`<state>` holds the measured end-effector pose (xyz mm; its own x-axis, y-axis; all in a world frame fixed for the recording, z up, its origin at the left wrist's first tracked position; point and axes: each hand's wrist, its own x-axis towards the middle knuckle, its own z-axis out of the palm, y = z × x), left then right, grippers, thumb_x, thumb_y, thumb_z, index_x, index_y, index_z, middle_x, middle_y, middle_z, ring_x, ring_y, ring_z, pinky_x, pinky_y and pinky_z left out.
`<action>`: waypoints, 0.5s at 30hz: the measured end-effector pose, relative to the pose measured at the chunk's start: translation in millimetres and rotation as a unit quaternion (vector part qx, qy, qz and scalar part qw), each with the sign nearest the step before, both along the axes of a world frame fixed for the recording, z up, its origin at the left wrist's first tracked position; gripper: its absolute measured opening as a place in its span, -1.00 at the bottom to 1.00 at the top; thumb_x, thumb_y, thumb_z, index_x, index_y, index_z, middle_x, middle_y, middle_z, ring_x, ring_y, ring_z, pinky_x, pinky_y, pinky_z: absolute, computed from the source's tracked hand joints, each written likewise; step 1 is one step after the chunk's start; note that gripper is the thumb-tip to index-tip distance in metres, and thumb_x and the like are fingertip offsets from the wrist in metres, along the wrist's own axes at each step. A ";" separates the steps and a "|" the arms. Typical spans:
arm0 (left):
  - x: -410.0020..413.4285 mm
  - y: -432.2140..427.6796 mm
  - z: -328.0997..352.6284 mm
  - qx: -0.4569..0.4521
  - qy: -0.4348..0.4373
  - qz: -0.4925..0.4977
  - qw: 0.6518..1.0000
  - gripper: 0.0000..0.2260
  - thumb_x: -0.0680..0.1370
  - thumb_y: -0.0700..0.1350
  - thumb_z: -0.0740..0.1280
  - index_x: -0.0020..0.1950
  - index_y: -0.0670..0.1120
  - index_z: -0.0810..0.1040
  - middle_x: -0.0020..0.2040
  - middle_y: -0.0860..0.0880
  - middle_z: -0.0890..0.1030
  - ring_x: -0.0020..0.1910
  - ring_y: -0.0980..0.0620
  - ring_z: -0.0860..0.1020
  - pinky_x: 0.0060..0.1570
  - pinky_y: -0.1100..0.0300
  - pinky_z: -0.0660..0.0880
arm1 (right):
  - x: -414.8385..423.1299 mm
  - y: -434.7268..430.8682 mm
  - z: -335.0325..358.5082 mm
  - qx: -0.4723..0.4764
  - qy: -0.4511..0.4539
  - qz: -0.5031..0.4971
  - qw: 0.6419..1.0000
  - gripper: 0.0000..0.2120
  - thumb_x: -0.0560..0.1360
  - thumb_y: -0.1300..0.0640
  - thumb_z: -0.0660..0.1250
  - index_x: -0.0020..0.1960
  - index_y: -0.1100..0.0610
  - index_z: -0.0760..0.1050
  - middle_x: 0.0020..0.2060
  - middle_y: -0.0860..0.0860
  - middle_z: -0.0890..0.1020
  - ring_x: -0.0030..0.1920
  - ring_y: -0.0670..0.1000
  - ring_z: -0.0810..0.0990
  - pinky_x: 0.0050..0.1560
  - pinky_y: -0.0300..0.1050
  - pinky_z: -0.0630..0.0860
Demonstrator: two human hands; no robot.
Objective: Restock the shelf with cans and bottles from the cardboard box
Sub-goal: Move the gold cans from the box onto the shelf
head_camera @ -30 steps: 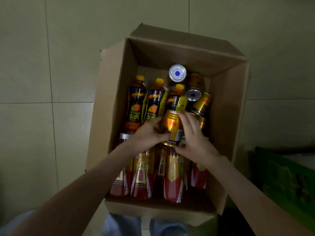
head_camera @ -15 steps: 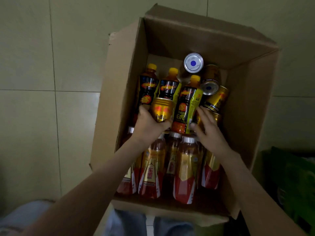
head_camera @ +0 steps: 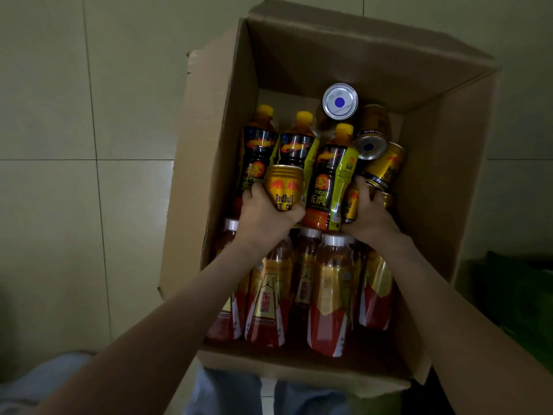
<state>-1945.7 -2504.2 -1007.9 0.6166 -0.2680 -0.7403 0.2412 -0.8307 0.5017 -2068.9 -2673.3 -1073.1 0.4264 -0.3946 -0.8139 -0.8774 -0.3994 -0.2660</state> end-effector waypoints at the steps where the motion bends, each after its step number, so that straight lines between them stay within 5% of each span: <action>1: 0.4 0.1 -0.4 0.001 0.000 0.000 1.000 -0.35 0.42 0.08 0.46 0.36 -0.15 0.27 0.24 -0.12 0.32 0.18 -0.09 0.41 0.08 0.10 0.43 | 0.6 0.4 -0.6 -0.007 0.000 0.002 1.000 0.10 0.35 0.10 0.54 0.52 -0.18 -0.24 0.51 0.20 -0.03 0.42 0.28 0.26 0.36 0.21 0.30; 7: 3.8 -0.3 1.8 0.000 0.007 0.000 1.000 -0.29 0.39 0.12 0.48 0.39 -0.11 0.26 0.27 -0.11 0.36 0.20 -0.07 0.42 0.11 0.09 0.43 | -9.7 6.5 4.1 -0.043 -0.096 -0.016 0.994 -0.01 0.33 0.14 0.55 0.47 -0.18 -0.07 0.48 0.17 0.05 0.34 0.31 0.36 0.27 0.33 0.39; 11: 13.0 1.0 13.5 -0.013 0.049 0.022 0.998 -0.19 0.20 0.28 0.47 0.36 -0.01 0.32 0.20 -0.04 0.48 0.15 -0.03 0.50 0.14 0.03 0.50 | -20.6 11.1 21.9 -0.091 -0.203 -0.063 0.973 -0.15 0.40 0.21 0.48 0.46 -0.12 0.03 0.49 0.14 0.02 0.38 0.25 0.34 0.29 0.17 0.43; 15: 18.5 -3.1 51.0 -0.075 0.099 0.039 0.991 -0.53 0.41 0.05 0.48 0.22 0.03 0.37 0.05 0.05 0.55 0.02 0.10 0.55 -0.13 0.29 0.44 | -22.4 13.9 67.6 -0.053 -0.321 -0.193 0.926 -0.12 0.35 0.29 0.51 0.45 -0.13 0.09 0.45 0.05 0.13 0.40 0.02 0.29 0.30 -0.02 0.43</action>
